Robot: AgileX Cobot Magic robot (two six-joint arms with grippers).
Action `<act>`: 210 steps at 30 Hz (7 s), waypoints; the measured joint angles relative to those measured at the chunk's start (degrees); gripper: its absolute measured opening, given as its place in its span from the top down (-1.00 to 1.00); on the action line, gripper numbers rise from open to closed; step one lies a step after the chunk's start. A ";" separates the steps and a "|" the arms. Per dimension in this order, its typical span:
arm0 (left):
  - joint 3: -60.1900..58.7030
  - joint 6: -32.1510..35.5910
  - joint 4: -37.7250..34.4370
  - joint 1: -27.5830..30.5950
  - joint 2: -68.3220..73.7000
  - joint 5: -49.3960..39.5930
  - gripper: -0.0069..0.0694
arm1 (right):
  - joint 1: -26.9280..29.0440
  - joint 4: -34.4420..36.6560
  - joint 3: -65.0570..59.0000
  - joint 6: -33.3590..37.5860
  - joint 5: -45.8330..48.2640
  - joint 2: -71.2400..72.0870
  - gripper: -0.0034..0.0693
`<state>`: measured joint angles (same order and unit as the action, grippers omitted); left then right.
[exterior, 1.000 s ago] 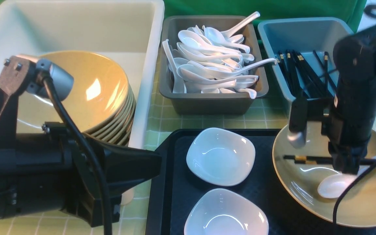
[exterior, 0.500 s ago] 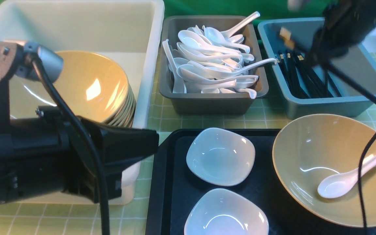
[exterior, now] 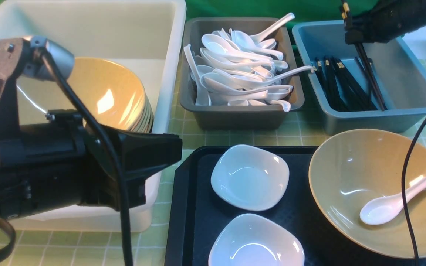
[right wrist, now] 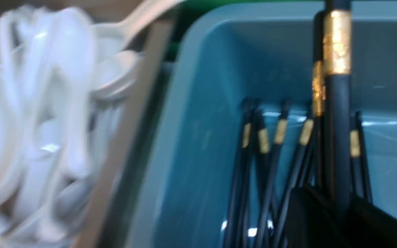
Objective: On green table put chopsticks spoon bowls plates into blue grey white boxes.
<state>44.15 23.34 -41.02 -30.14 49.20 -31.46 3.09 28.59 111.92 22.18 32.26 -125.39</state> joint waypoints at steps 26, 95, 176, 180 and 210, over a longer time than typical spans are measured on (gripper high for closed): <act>7.34 0.75 10.58 0.00 -1.84 -6.76 0.82 | -0.96 -4.07 -19.22 38.87 18.37 27.54 0.01; 7.48 -0.88 15.57 0.00 0.41 -9.53 0.82 | -17.44 16.28 1.67 33.10 10.66 6.78 0.42; 57.69 -7.55 -1.16 -4.61 76.36 -25.18 0.78 | -15.98 -11.92 -62.14 0.07 19.01 92.30 0.80; 57.69 -6.16 -3.46 0.86 69.59 -30.33 0.78 | -18.88 -10.36 -57.52 3.53 19.21 87.25 0.79; 20.25 -10.58 2.73 58.88 31.27 -28.34 0.73 | -19.71 21.51 -51.35 33.37 12.69 62.46 0.76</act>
<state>64.40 12.76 -38.30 28.74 80.47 -59.79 -16.62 50.11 60.57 55.55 44.95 -62.93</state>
